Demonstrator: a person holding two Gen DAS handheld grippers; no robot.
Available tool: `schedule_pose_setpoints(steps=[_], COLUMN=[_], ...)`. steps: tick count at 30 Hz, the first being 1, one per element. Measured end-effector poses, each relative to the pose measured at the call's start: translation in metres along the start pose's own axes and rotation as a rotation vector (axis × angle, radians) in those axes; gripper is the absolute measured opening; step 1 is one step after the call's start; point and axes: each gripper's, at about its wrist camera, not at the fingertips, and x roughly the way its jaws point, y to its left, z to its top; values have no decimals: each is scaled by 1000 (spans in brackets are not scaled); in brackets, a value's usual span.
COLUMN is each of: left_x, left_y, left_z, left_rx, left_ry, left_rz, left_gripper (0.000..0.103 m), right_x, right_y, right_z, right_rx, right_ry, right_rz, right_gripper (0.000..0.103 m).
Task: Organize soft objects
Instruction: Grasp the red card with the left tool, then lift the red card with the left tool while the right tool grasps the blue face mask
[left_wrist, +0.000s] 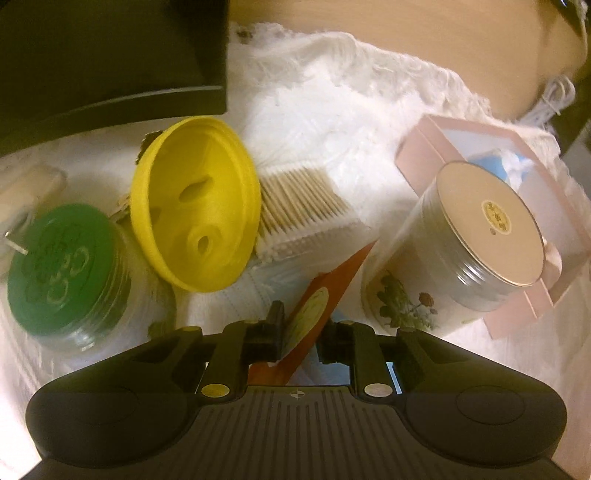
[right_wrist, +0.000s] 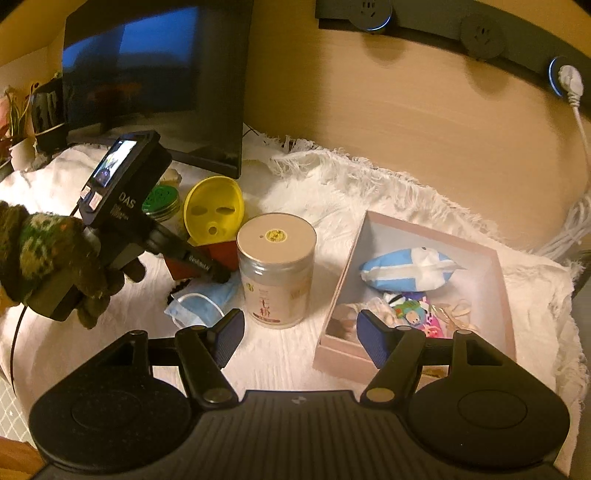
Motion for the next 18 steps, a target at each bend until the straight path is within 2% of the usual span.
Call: schedule_pose_setpoints(steps=[3,5,7,10,13,18], left_x=[-9,-21,-31,-38,-50,-81], left_y=[0,3,6,6,11,27], left_z=[-11,-20,-31,-38,-43,-49], left_rx=[-7,-22,-19,4,0,-34], left_ry=[-77,-161,-231,-252,-290,-356], left_rz=[0,-15,-14,22,50,45], left_gripper=[14,8,8,8,8,8], right_x=[-2,-2,1,8,17,32], right_y=[2,4,7,14,25,45], right_z=[-8,-13,-18,-22,-22,-8], right_rx=[-6,-4,-5,-16,-20,2], right_ry=[8,23,40,70,87,78], right_rz=[-16,-22,-25,-11,24,108], right_gripper=[66,61,53,42,42,42])
